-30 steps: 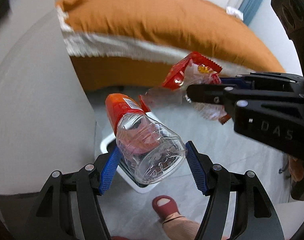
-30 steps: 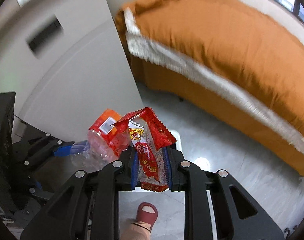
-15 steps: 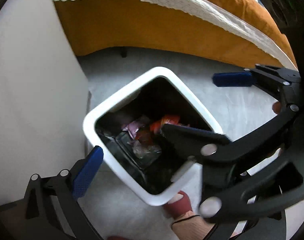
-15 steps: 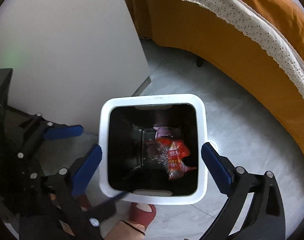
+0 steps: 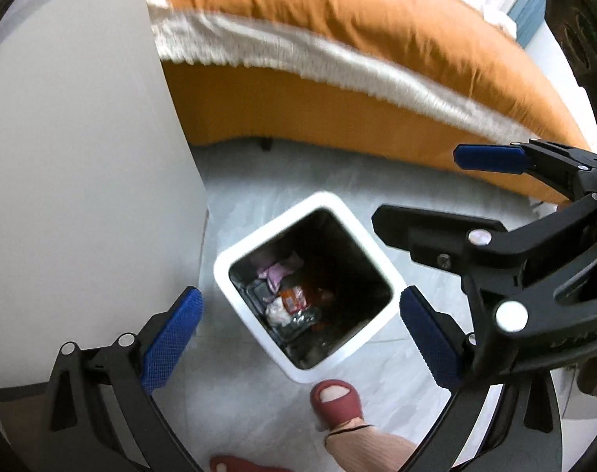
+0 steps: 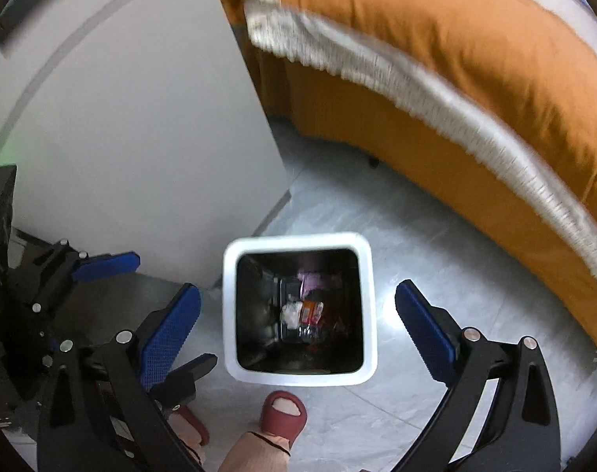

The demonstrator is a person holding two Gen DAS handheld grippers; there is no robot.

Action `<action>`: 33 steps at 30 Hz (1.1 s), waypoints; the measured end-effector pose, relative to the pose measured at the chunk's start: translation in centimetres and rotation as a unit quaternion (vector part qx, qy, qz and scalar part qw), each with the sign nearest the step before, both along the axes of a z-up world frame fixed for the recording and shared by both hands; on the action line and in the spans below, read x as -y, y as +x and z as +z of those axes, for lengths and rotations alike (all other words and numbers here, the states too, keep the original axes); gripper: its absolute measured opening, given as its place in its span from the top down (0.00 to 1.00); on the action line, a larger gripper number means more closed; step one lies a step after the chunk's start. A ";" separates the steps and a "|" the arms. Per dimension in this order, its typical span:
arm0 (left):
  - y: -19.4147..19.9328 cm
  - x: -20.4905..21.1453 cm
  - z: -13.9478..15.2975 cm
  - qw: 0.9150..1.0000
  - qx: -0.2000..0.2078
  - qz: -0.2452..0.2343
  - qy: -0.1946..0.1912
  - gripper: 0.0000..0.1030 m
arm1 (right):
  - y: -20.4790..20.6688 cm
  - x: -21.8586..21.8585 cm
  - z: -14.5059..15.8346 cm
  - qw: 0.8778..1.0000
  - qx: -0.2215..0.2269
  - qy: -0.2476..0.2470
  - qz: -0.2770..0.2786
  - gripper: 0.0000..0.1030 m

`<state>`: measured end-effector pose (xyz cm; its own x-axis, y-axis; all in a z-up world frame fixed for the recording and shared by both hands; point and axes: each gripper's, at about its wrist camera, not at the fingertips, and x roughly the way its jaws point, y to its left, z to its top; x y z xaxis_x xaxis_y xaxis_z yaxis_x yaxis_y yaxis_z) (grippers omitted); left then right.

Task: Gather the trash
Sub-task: 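Open both tools to drop the bottle and wrapper into the bin, then move both tools back to the remaining trash on the desk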

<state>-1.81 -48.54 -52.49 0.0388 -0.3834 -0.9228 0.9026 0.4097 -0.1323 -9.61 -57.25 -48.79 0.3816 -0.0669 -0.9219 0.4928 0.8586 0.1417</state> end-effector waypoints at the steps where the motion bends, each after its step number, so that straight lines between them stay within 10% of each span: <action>1: -0.1 -0.2 1.1 1.000 0.004 0.003 -0.006 0.04 | 0.1 -0.1 1.3 1.000 0.006 -0.004 0.000 0.04; 20: -0.1 -8.1 24.1 0.987 0.044 0.089 -0.130 0.04 | -1.3 -6.1 25.0 0.984 0.148 -0.100 -0.002 0.04; 33: 2.2 -20.3 34.0 0.952 0.155 0.219 -0.148 0.04 | 3.8 -14.6 33.8 0.961 0.238 -0.104 0.095 0.04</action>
<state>0.40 -28.24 -18.49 0.5079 -0.5087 -0.6951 0.6683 0.7418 -0.0546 -5.79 -42.70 -14.99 0.7798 -0.1174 -0.6149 0.2457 0.9608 0.1283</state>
